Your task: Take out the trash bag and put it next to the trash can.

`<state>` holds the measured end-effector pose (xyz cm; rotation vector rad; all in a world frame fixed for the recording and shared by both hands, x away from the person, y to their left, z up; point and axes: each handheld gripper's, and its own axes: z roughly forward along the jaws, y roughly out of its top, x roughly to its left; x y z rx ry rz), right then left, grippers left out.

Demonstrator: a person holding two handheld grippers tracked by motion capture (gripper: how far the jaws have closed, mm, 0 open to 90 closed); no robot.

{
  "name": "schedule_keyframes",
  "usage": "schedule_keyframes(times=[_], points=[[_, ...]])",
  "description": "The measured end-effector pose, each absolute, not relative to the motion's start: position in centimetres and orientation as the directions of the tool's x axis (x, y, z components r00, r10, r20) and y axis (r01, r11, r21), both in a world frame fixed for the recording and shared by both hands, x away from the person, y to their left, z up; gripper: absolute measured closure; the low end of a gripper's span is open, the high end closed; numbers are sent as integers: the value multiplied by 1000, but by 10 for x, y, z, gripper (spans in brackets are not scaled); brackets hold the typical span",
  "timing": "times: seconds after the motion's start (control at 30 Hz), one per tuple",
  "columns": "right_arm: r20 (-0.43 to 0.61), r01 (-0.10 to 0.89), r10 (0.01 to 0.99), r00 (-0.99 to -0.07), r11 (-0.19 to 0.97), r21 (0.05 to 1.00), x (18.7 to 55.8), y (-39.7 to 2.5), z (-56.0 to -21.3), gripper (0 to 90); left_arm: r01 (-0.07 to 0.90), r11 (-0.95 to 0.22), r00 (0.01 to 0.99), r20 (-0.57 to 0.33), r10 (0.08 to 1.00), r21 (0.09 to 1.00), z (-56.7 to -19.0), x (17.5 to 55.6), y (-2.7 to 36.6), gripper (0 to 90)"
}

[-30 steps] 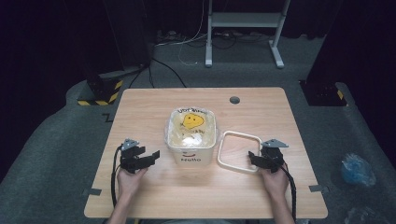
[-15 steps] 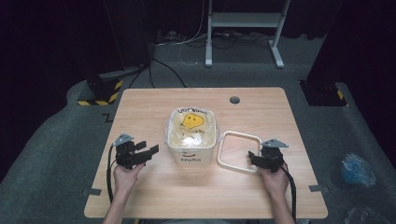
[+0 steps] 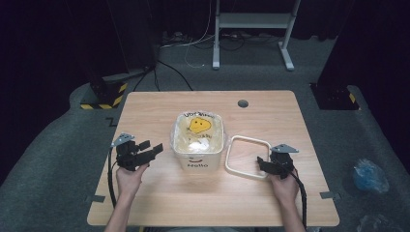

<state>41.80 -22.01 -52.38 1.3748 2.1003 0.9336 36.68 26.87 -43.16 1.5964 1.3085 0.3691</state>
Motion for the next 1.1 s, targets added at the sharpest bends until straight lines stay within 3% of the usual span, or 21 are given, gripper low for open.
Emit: schedule_keyframes(times=[0.9,1.1], points=[[-10,608,919,-395,270,747,418,-219,-524,322,536,38,438,-316,841,844,-407,384,233,398],[-11,607,918,-396,271,747,418,-220,-524,322,550,-8,430,-274,860,835,-406,391,219,468]])
